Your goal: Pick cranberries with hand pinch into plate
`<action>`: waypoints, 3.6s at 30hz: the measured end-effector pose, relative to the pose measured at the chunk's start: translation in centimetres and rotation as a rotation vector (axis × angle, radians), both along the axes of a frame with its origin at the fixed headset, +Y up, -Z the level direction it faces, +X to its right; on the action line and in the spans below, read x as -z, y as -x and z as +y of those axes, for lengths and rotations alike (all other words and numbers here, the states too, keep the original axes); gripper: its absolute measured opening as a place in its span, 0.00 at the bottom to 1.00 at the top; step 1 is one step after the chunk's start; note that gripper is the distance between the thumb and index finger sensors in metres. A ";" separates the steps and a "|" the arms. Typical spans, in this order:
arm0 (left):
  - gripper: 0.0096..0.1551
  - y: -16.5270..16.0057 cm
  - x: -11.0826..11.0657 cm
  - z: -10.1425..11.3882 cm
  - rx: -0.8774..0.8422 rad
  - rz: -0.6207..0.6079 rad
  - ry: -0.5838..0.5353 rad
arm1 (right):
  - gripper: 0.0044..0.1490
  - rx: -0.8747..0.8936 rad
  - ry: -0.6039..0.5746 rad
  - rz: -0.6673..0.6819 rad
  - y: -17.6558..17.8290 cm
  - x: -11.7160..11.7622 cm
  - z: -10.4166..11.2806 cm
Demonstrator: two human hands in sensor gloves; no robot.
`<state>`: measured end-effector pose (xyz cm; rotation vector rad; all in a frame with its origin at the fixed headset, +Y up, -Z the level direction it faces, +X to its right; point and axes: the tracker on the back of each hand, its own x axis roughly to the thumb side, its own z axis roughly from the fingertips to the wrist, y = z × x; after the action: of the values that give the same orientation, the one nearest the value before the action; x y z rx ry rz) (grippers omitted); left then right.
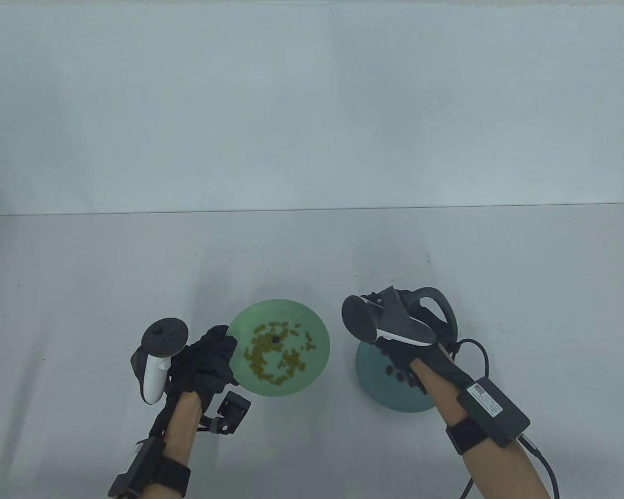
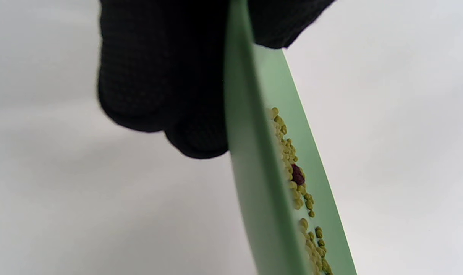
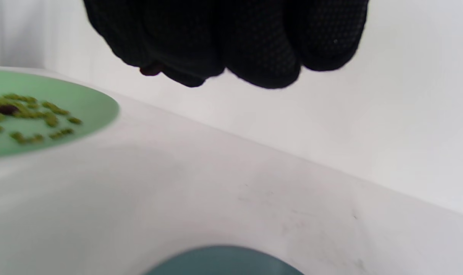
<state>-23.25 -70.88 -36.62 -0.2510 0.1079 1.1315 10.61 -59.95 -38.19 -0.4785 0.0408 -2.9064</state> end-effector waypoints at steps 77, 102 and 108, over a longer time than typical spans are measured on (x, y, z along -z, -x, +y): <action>0.29 -0.5 0.1 0.1 0.003 -0.025 -0.008 | 0.28 -0.114 0.025 0.182 12.4 -0.5 -0.6; 0.29 -0.6 0.1 0.1 -0.003 -0.029 -0.011 | 0.26 -0.100 0.154 0.241 14.6 -1.0 -1.8; 0.29 -0.6 0.1 0.1 -0.004 -0.032 -0.011 | 0.27 -0.135 0.119 0.236 15.0 -0.9 -2.4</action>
<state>-22.66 -70.75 -36.68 -0.2599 0.0729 1.1315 -4.42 -62.34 -37.26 -0.8098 -0.1256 -2.7166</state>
